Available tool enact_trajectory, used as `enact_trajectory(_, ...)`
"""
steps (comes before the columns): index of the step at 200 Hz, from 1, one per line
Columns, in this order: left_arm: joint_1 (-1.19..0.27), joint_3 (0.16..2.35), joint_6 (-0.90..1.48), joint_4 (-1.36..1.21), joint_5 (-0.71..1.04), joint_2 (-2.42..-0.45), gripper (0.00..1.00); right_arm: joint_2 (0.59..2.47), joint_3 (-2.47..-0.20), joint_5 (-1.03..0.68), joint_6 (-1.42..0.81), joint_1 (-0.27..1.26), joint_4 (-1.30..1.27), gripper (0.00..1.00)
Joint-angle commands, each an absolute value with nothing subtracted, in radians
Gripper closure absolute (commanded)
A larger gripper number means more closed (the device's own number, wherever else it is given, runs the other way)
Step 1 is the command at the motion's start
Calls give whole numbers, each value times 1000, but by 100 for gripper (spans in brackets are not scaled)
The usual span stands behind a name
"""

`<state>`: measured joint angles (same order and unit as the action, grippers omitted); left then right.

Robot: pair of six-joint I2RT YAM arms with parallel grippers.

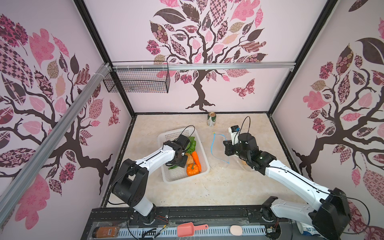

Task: Place the food in the zip-top bag and seal the zipper
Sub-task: 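Grasp the green pepper with the left gripper and lift it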

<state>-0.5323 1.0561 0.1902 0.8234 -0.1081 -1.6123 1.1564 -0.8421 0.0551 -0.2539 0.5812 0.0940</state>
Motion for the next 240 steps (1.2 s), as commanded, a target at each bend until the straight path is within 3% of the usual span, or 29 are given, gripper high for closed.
enact_trajectory(1, -535, 1049, 183, 811, -132, -1648, 43, 1132, -835, 69, -244, 584, 101, 100)
enact_trajectory(87, -536, 1029, 221, 811, -95, -1727, 43, 1152, -830, 87, -225, 581, 83, 100)
enact_trajectory(137, -538, 1014, 297, 828, -36, -1697, 70, 1166, -833, 74, -229, 574, 81, 100)
enact_trajectory(179, -540, 1005, 340, 824, -13, -1690, 82, 1164, -831, 67, -232, 574, 78, 100)
enact_trajectory(202, -540, 997, 356, 823, -14, -1691, 81, 1155, -826, 67, -232, 572, 78, 100)
enact_trajectory(240, -541, 985, 372, 818, -28, -1699, 61, 1154, -827, 67, -232, 572, 80, 100)
